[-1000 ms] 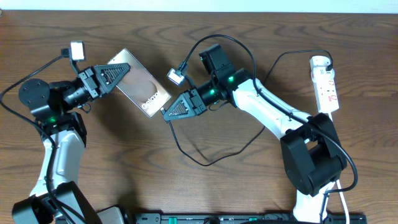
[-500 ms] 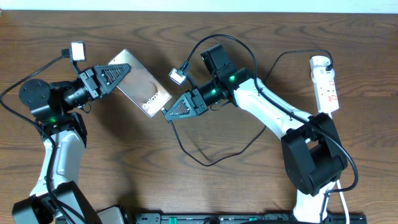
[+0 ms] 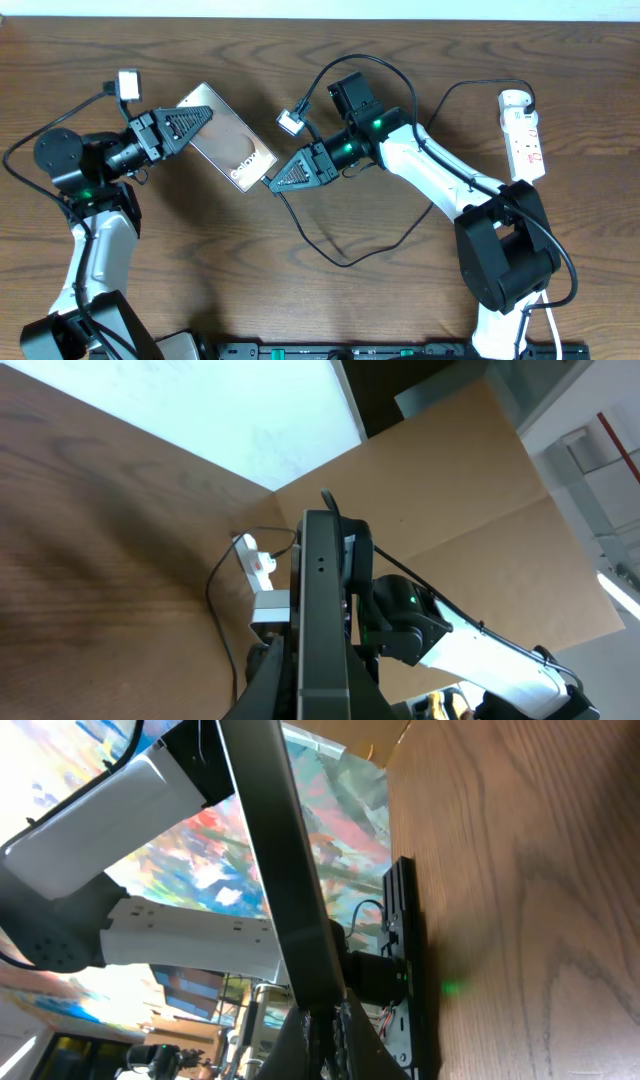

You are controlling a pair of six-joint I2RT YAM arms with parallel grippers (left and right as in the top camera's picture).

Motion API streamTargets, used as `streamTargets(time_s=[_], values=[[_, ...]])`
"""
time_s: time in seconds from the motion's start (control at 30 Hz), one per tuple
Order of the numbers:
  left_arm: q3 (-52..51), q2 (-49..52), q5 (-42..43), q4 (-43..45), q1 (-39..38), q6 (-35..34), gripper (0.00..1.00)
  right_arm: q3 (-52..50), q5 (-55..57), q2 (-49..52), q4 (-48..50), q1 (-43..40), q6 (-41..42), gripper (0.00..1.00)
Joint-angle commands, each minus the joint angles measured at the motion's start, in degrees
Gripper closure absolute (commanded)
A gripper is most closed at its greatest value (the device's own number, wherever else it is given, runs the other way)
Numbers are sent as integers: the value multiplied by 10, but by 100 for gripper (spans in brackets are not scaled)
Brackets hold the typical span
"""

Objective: Plug charger to phone and switch on socket
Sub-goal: 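Press the plug further into the port while the left gripper holds the phone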

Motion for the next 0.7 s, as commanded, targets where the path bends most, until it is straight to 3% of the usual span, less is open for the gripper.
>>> streamTargets(time_s=[0.0, 0.67], values=[[0, -8, 50, 3, -6, -22, 93, 7, 45, 2, 1, -14, -10, 99], [0, -8, 50, 3, -8, -22, 93, 7, 44, 2, 76, -12, 70, 99]])
